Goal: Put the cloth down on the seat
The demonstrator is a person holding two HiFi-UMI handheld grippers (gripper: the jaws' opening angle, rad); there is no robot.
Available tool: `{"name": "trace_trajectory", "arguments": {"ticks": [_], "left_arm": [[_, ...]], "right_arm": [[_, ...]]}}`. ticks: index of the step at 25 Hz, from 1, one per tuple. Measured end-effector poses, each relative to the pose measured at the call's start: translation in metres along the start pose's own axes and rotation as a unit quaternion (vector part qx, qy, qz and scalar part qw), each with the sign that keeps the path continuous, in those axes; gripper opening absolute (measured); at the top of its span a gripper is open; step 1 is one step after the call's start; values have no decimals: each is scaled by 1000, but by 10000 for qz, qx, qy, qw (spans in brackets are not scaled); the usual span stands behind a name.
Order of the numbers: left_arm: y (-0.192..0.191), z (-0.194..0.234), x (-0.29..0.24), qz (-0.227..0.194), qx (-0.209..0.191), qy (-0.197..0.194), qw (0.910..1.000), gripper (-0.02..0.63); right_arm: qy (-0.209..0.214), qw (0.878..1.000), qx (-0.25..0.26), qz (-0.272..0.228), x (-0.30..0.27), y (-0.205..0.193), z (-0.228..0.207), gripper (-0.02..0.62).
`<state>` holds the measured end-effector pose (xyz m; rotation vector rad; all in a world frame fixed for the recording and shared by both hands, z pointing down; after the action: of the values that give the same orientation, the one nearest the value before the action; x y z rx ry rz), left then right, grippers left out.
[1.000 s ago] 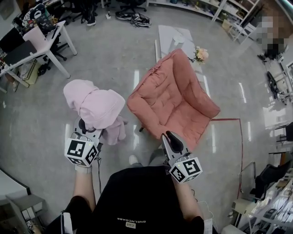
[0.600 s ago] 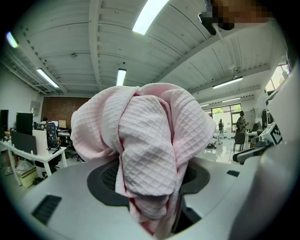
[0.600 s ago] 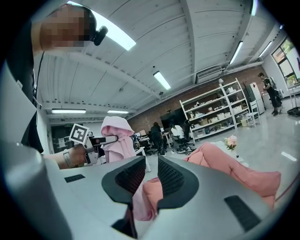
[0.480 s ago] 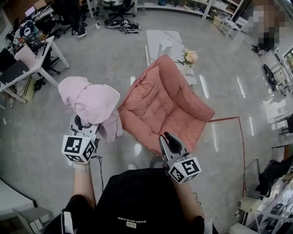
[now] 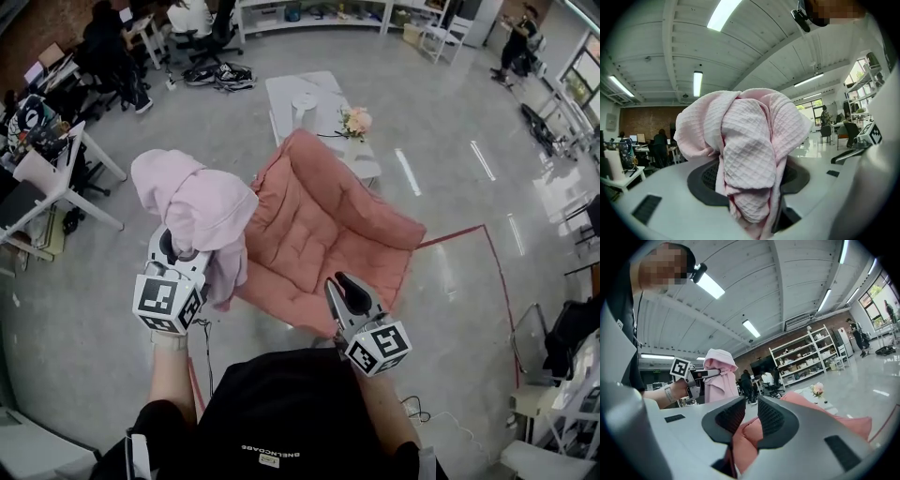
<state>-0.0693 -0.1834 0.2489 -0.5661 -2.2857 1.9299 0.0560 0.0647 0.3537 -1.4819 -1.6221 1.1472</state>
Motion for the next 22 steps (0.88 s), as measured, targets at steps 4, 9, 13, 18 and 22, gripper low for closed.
{"name": "trace_trajectory", "arguments": {"ticks": [4,9,13,18,22], "left_arm": [[18,-34,-38,10,-111,-395,9992,267],[34,-79,-81,41,-241,-840,9962,267],[43,-111,-112,47,-246,-1134,9932,267],[53,-156,-142,10,-284,-1542,9876,267],[61,-194,-161,-30,-452,-1883,9811,267]], "right_arm": [[-277,9992,-171,-251,14,19,-32,101],[-556,9973,-255,-396,34,33,-65,101],[-798,9950,-345,-486,50,38,-89,101],[-1097,9910,-421,-642,78,44,-116,101],[-1336,9872,-447,-747,100,49,-134,101]]}}
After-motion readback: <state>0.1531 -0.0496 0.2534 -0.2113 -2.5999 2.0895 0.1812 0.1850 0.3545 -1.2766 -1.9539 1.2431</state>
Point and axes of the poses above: the fingertips, and each gripper's own axes: x backward along the fingers, z to its left, y out of its top, the point moved 4 cm from there along x, backward along the fingers, and after that the axes turned 3 degrees about -x, right-handed, at the moved point
